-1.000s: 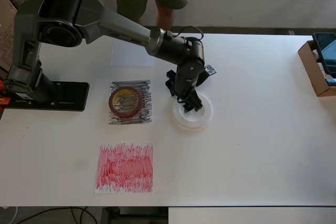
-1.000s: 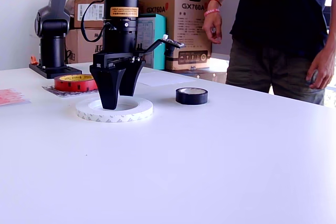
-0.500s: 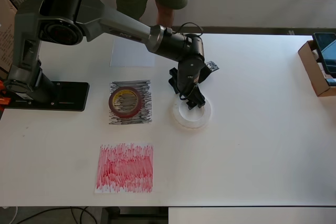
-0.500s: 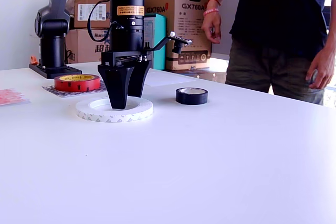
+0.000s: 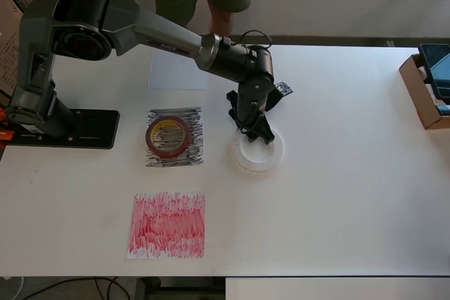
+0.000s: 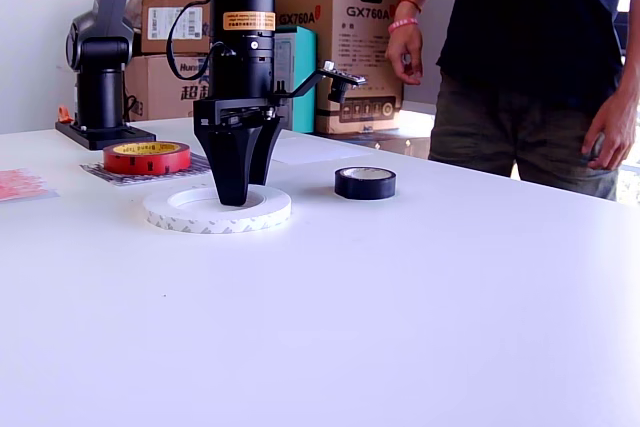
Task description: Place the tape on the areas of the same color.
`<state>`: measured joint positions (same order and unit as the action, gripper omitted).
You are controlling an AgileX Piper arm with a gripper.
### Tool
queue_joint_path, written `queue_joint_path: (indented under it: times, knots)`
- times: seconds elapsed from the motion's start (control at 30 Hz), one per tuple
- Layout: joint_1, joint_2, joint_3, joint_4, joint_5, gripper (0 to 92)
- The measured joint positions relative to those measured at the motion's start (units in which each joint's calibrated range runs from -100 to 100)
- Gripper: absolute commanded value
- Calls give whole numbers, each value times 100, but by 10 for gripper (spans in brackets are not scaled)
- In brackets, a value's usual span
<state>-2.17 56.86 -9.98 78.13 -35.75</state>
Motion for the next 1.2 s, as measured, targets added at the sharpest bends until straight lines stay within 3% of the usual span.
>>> queue_joint_path:
  times: [0.13,0.5,0.9,1.0,1.2]
  knots:
    - [11,0,50,-32,0,392]
    - [85,-39,645,-205,-48,88]
    - [112,-223,421,120,-2,65]
    - [259,-475,407,436,20,65]
    - [616,-971,376,246,361,69]
